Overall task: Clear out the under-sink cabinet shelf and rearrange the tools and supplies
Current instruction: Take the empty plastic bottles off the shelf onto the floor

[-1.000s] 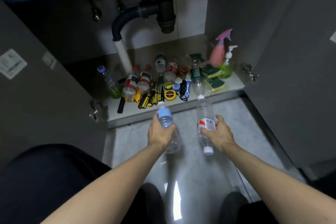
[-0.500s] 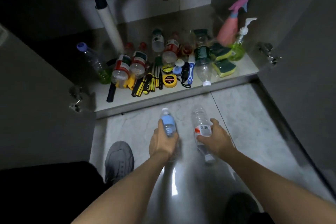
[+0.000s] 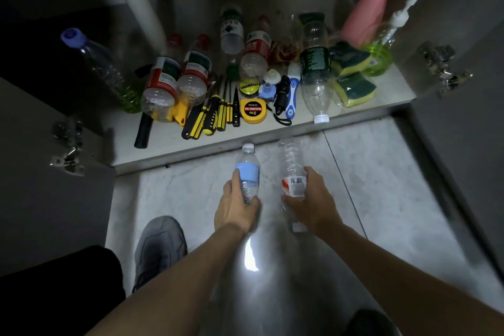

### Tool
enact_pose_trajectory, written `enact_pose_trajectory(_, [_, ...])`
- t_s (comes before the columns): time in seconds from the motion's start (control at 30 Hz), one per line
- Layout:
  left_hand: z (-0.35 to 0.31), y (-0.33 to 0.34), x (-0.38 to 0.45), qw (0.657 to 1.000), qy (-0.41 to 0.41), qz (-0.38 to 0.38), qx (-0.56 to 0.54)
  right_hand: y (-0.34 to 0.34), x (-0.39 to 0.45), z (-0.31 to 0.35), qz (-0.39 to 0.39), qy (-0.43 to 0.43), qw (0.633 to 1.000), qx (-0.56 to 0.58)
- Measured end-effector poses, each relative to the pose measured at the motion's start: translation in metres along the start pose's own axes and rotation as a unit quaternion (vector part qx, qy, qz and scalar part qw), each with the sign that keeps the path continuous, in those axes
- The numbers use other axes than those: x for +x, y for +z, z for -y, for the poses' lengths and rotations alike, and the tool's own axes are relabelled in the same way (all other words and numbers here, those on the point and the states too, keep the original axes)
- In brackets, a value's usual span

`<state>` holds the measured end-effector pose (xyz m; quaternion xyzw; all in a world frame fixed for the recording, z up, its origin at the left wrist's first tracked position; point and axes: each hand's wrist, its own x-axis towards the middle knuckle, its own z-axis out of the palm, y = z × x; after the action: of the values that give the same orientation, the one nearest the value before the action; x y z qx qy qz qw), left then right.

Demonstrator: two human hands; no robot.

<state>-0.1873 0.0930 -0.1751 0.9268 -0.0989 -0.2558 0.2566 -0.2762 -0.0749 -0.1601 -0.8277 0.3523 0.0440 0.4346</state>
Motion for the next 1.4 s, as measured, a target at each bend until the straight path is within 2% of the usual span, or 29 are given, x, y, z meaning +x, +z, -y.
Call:
enact_pose_trajectory(0.4, [-0.024,-0.049,-0.013,1.0,-0.006,0.002,-0.023,-0.03,-0.018,0.025,-0.001,-0.007,0.999,-0.049])
enact_pose_trajectory(0.57, [-0.042,-0.095,-0.012,0.999,0.046,-0.027,0.01,-0.06,-0.01,0.059,-0.02,-0.054,0.997,-0.054])
enact_pose_trajectory(0.7, [-0.065,-0.145,0.011,0.99,0.112,-0.074,0.05,-0.09,0.013,0.094,-0.031,-0.079,0.991,-0.104])
enact_pose_trajectory(0.83, [-0.088,-0.191,0.047,0.982,0.121,-0.13,0.059,-0.119,0.046,0.13,-0.08,-0.113,0.978,-0.158])
enact_pose_trajectory(0.97, [-0.102,-0.22,0.088,0.969,0.132,-0.182,0.102,-0.137,0.086,0.157,-0.123,-0.083,0.975,-0.164])
enact_pose_trajectory(1.2, [-0.092,-0.235,0.135,0.955,0.067,-0.218,0.191,-0.13,0.131,0.168,-0.194,-0.049,0.953,-0.227])
enact_pose_trajectory(1.4, [-0.074,-0.231,0.151,0.968,0.013,-0.212,0.133,-0.124,0.147,0.156,-0.197,-0.027,0.95,-0.242])
